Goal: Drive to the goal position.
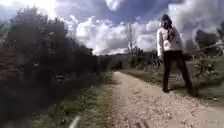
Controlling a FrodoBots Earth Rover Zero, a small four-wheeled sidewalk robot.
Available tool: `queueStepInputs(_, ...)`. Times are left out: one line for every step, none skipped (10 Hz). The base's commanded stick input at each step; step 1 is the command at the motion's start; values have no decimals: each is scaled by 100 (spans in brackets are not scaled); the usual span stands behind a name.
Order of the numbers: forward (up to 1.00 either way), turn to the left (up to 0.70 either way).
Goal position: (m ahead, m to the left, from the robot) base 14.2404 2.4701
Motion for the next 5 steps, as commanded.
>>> queueStepInputs(100, 0)
queueStepInputs(100, 0)
queueStepInputs(100, 0)
queueStepInputs(100, 0)
queueStepInputs(100, 0)
